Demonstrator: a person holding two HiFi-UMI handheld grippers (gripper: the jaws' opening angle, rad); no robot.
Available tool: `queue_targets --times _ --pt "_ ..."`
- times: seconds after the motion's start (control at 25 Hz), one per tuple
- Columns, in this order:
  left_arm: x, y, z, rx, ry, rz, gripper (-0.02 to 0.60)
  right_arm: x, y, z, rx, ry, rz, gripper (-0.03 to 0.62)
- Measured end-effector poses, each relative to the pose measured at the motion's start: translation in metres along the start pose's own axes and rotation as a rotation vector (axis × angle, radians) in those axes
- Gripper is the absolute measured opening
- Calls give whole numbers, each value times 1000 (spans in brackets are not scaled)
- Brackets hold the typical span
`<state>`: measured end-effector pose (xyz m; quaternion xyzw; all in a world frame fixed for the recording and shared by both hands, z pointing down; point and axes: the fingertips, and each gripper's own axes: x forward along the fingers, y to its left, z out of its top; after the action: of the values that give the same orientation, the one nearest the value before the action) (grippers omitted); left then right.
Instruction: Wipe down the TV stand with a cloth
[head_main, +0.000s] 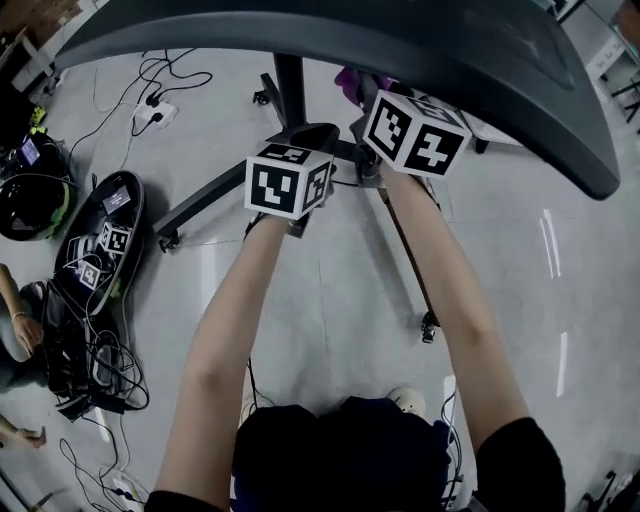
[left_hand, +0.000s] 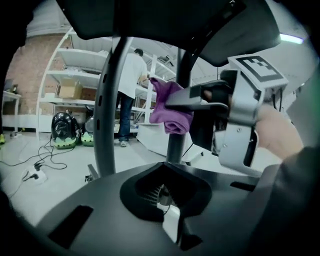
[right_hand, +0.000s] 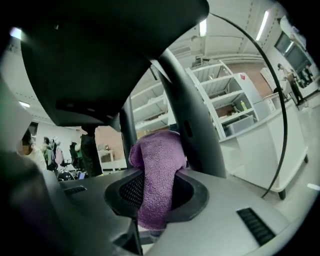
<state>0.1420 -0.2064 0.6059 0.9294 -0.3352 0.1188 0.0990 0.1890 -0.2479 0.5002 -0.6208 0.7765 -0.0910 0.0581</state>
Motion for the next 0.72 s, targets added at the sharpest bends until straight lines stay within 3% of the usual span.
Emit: queue_targets --times 0.16,0.32,0.72 --pt "-7 -13 6 71 -13 -41 5 0 3 38 64 -105 -3 89" --pt "-12 -18 6 60 -19 -64 5 6 1 54 166 -137 4 89" --pt "-22 -25 6 47 -68 -74 5 3 -16 26 238 -121 5 89"
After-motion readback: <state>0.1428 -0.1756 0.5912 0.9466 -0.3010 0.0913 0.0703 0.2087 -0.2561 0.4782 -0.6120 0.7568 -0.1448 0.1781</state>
